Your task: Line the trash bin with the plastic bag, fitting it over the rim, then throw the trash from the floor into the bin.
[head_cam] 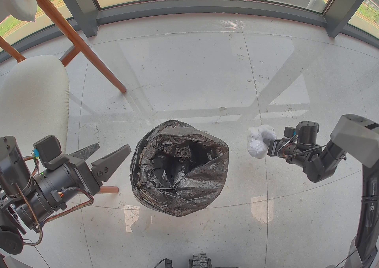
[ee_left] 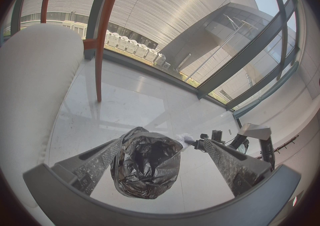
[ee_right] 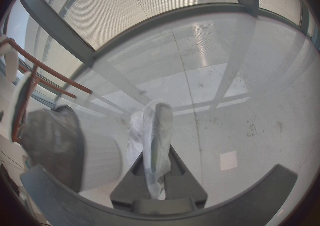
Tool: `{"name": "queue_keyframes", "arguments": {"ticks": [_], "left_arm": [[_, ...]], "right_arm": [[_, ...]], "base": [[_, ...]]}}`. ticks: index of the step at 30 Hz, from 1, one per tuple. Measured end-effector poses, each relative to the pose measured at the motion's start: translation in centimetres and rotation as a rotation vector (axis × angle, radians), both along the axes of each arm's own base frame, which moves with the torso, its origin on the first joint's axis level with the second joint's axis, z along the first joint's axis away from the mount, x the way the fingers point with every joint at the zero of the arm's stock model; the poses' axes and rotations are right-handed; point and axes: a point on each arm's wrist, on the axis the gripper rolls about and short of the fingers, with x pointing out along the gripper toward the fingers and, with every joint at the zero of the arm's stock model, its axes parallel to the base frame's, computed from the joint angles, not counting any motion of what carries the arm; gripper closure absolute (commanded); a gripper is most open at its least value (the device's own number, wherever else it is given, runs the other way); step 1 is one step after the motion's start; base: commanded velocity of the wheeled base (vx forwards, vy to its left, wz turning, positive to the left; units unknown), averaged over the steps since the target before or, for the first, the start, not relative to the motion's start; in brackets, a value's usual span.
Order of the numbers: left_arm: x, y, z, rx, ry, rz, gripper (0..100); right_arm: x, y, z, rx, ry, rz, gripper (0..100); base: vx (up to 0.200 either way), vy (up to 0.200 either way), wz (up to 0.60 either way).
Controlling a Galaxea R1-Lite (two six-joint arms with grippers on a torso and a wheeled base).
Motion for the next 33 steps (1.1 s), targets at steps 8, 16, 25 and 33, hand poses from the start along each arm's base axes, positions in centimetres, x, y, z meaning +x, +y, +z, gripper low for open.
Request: {"name": "queue_keyframes", "arguments": {"ticks": [8,16,25,33], "left_arm": [[-0.5,0.3,1.8,0.004,-0.102,-0.003,0],[-1.1,1.0,3.5,0.011,-0.196,0.013,0],[-1.4,2.0,4.9,0.008,-0.268,0.060,0],[-1.6,2.7,5.6,0.013,-0.308,0.089,0]], "right_arm": [[-7.4,3.3,8.8,0.075,-0.013,0.144,100],[-17.5,9.1,15.2,0.130,-0.026,0.454,100],[-20.8,13.4,17.0,0.158,-0.053,0.646,100],[-19.4,15.9,16.6,0.157,-0.058,0.675,0]], "base": [[0.000,0.000,0.00],[0.000,0.000,0.00],[0.000,0.000,0.00],[0.000,0.000,0.00]]}}
